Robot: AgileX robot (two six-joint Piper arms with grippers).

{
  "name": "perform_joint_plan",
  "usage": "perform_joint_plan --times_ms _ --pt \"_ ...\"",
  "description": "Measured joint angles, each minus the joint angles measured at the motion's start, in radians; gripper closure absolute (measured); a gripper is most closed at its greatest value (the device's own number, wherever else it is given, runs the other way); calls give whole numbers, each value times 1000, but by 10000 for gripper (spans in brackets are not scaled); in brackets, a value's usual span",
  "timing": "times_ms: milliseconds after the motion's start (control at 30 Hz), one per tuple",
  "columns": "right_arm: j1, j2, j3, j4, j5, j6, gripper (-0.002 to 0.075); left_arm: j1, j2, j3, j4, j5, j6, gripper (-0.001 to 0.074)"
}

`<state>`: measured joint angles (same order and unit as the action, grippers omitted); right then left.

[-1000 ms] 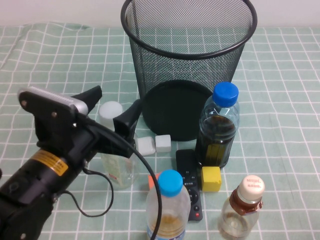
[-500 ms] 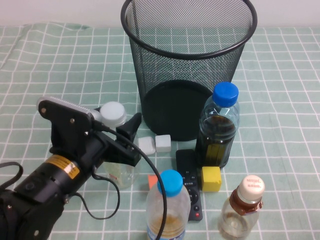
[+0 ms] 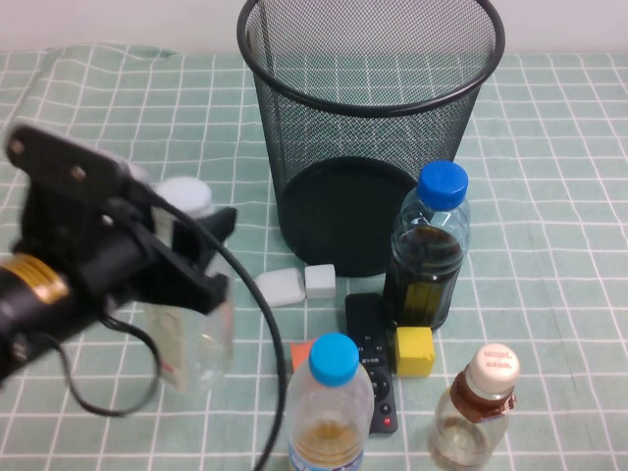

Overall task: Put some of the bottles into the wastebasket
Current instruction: Pick up a bottle from the table with left arm, then place the bottle in the trash can

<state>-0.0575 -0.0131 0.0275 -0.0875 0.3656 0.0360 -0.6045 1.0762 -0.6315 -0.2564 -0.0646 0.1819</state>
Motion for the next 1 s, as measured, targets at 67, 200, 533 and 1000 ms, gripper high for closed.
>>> perform_joint_plan --times_ms 67,200,533,1000 --pt "0 0 0 0 0 0 734 44 -48 -69 -2 169 9 404" --pt "0 0 0 0 0 0 734 152 -81 -246 -4 500 15 404" --pt "0 0 0 0 0 0 734 216 113 -745 27 906 38 404" --pt "0 0 0 0 0 0 734 216 600 -1590 -201 1072 224 404"
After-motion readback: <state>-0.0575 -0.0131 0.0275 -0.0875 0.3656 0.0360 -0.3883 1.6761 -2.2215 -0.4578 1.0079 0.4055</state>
